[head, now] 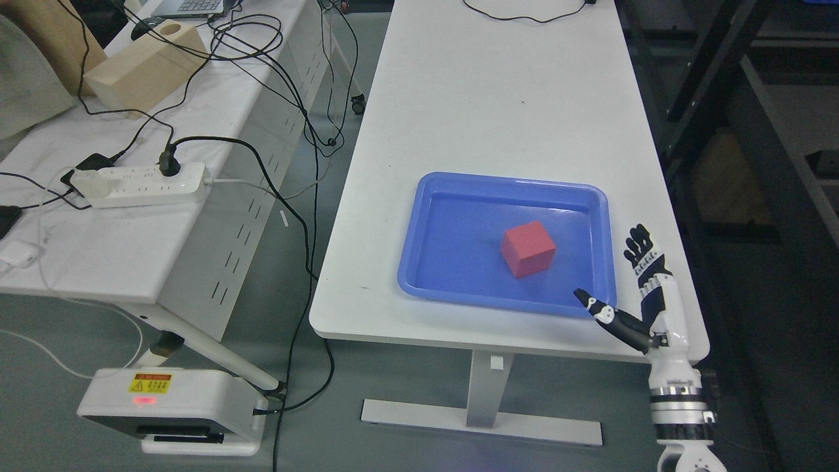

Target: Pick pink block from left shelf to tray

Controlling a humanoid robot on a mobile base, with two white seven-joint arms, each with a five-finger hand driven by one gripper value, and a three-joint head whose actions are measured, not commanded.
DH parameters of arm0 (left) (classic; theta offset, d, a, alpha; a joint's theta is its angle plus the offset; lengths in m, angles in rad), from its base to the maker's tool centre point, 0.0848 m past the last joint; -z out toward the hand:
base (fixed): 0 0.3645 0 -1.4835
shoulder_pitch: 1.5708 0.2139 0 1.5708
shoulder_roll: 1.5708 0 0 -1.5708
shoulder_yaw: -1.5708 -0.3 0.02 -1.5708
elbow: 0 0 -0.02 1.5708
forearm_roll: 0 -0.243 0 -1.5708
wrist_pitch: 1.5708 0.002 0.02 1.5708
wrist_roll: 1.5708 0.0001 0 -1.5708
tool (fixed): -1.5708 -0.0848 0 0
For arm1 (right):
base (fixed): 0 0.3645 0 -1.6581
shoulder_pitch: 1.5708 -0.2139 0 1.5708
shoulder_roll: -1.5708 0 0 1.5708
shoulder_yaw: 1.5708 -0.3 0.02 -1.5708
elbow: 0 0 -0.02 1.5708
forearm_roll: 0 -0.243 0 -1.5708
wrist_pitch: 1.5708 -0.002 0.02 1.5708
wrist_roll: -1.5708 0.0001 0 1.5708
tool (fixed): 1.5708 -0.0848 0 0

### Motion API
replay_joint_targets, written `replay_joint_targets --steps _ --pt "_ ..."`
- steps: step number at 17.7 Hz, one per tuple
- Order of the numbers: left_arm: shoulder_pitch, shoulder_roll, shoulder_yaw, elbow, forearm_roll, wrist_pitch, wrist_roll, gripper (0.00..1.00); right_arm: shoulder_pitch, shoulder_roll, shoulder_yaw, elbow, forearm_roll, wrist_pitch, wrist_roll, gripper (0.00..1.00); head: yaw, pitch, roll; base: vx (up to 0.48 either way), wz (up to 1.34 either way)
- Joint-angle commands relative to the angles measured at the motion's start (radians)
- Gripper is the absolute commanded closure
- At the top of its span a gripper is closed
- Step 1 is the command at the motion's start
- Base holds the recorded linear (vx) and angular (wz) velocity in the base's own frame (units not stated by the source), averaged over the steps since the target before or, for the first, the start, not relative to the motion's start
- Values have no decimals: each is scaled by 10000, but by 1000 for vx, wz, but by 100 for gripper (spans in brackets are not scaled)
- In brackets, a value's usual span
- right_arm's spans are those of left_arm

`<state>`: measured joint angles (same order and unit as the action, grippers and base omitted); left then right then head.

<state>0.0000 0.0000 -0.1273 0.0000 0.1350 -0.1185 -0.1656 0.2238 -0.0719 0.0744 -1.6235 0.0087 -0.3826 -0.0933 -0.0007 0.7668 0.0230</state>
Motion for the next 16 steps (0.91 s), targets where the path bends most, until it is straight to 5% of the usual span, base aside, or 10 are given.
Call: replay_joint_targets --steps 1,7,16 --pt "199 175 0 -175 0 4 -1 0 -60 -48 -284 5 112 572 28 1 0 0 0 -185 45" --pt "199 175 0 -175 0 4 -1 0 -75 -79 -621 20 112 1830 565 1 0 0 0 -175 71" --pt "199 175 0 -175 0 4 -1 0 -75 -79 -898 20 -179 1878 550 1 0 0 0 -121 -235"
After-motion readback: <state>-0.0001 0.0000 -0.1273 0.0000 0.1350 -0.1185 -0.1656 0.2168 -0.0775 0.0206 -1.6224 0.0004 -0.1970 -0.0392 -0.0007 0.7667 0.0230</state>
